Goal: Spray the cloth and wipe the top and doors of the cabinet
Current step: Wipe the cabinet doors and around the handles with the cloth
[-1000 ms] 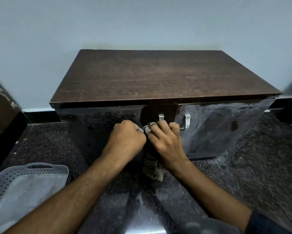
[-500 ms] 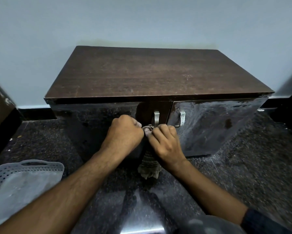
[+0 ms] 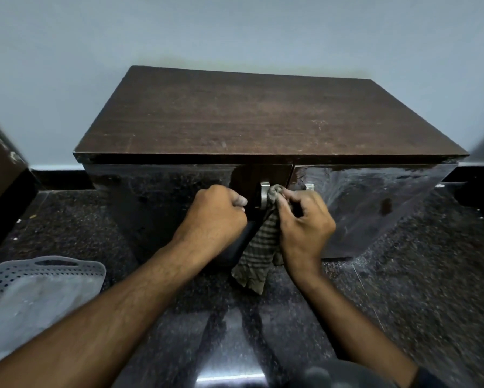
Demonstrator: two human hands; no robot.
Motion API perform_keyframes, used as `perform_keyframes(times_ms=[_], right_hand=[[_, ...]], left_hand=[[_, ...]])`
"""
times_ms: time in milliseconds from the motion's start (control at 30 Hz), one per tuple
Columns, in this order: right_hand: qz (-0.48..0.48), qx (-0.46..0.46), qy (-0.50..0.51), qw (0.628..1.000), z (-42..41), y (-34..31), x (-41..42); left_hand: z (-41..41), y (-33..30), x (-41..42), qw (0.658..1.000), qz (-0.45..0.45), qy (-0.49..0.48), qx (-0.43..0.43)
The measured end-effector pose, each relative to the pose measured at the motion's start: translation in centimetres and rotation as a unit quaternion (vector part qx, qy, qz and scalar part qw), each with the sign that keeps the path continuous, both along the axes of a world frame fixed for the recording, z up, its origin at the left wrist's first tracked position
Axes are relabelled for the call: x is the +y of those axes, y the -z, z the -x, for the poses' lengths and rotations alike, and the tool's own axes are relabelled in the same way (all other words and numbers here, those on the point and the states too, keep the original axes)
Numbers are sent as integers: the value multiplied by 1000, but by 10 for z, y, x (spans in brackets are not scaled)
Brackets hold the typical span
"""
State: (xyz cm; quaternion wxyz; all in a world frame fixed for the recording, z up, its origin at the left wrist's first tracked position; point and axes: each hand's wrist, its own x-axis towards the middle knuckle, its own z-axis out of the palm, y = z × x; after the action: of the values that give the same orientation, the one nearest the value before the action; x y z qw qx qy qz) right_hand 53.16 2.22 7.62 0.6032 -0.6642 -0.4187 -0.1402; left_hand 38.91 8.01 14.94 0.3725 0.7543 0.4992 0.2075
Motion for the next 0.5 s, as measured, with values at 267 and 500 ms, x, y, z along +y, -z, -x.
perform_keyframes(times_ms=[267,500], right_hand=[[81,-22,-7,996,3,-7,-5],[178,-78,-8,981,3,-11,-5]], left_hand=[[-4,-1,-3,1000,-19,-1,5],[-3,0,-2,1000,-17,-2,5]])
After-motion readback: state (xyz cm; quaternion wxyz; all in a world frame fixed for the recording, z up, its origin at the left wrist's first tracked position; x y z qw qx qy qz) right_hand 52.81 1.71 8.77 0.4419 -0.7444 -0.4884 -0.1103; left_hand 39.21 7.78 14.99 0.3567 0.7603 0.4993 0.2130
